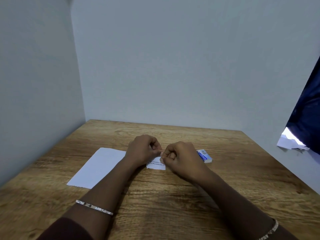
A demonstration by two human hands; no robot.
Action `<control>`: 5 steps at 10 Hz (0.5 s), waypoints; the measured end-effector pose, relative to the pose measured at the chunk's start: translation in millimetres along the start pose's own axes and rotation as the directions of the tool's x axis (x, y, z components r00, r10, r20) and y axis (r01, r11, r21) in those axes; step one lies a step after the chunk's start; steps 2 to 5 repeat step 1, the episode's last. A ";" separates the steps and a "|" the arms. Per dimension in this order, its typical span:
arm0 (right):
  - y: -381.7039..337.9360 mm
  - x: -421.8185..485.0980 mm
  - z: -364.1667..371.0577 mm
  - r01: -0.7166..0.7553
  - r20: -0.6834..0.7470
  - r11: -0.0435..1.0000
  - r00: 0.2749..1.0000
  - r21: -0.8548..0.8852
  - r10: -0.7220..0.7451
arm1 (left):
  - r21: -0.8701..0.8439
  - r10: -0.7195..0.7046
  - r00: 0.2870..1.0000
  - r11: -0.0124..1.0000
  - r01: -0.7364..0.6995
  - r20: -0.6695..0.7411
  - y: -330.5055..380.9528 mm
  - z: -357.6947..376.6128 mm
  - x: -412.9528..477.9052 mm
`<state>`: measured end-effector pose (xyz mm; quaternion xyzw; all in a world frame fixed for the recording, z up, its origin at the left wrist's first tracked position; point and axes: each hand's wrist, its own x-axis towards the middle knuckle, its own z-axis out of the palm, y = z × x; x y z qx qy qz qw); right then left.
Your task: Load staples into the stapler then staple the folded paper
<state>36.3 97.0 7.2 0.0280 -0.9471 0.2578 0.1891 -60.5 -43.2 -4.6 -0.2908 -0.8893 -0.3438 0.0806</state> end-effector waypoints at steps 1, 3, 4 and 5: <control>0.8 4.7 -8.7 -0.033 -0.140 0.998 0.989 0.047 0.039 | -0.031 -0.022 0.999 0.999 0.021 -0.023 3.6 -4.0 -0.9; 0.8 4.7 -8.7 -0.033 -0.140 0.998 0.989 0.047 0.039 | -0.031 -0.022 0.999 0.999 0.021 -0.023 3.6 -4.0 -0.9; 0.8 4.7 -8.7 -0.033 -0.140 0.998 0.989 0.047 0.039 | -0.031 -0.022 0.999 0.999 0.021 -0.023 3.6 -4.0 -0.9; 0.8 4.7 -8.7 -0.033 -0.140 0.998 0.989 0.047 0.039 | -0.031 -0.022 0.999 0.999 0.021 -0.023 3.6 -4.0 -0.9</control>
